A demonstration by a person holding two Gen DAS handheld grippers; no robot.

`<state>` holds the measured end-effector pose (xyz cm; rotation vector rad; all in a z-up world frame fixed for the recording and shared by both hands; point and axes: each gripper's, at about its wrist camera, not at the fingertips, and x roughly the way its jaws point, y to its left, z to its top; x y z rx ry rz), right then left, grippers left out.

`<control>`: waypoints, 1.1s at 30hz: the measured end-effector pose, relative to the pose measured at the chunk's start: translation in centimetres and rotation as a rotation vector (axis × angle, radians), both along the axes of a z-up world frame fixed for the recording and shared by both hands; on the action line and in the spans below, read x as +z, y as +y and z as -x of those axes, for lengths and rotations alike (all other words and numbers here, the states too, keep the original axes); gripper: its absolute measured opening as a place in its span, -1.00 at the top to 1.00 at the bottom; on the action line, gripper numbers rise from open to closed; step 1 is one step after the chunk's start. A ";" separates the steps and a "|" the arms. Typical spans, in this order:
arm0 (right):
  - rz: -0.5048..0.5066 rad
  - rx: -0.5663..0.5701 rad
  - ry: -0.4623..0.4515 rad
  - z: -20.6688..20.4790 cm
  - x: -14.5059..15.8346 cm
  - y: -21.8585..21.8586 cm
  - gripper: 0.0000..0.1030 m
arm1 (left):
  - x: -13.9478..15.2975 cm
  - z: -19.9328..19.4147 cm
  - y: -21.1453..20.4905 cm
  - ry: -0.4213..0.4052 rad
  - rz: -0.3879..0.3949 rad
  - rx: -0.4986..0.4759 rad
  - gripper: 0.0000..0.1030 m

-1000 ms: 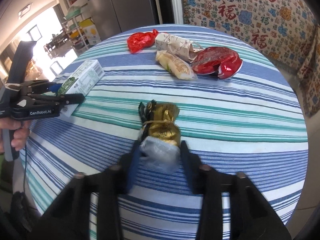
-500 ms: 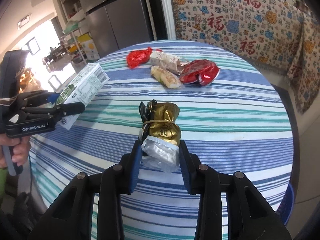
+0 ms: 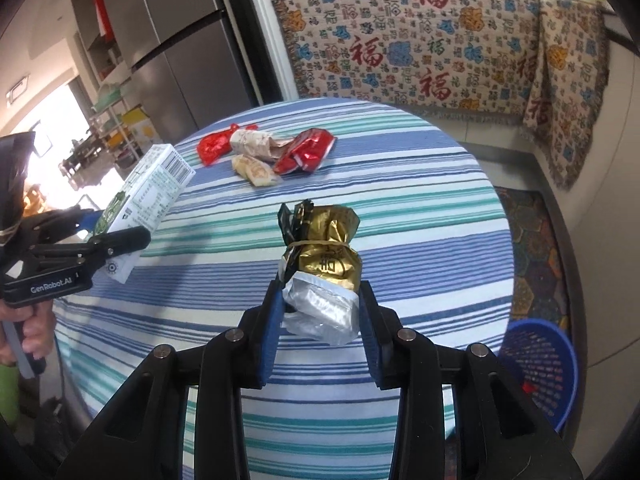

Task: Collect trash
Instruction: 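Carry the milk carton and gold snack to the blue basket and release both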

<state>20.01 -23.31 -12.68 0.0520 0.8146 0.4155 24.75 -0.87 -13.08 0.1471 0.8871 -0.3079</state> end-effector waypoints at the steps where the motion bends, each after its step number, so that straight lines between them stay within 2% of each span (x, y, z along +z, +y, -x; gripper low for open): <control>1: -0.002 -0.009 0.000 0.2 0.0 -0.5 0.29 | 0.2 0.1 -0.5 -0.002 0.000 -0.010 0.07; 8: -0.025 -0.128 -0.009 0.7 0.7 -6.7 0.29 | 0.6 0.4 -5.9 0.015 0.047 -0.109 0.07; 14: 0.011 -0.309 -0.013 1.5 1.5 -15.1 0.29 | 1.0 0.8 -15.0 0.031 0.103 -0.280 0.07; 19: 0.050 -0.434 0.052 1.6 -0.4 -21.7 0.28 | 0.2 0.6 -23.1 0.076 0.149 -0.386 0.07; 23: 0.027 -0.501 0.109 1.2 -2.7 -26.2 0.28 | -1.8 -0.3 -28.7 0.143 0.185 -0.430 0.07; 27: -0.031 -0.554 0.135 1.3 -5.2 -29.3 0.28 | -5.1 -1.5 -33.3 0.192 0.201 -0.436 0.07; 30: -0.080 -0.578 0.175 1.4 -7.2 -30.9 0.28 | -7.6 -2.2 -35.7 0.223 0.190 -0.439 0.07; 33: -0.094 -0.584 0.192 1.4 -7.7 -31.9 0.28 | -9.4 -3.0 -37.5 0.250 0.186 -0.428 0.07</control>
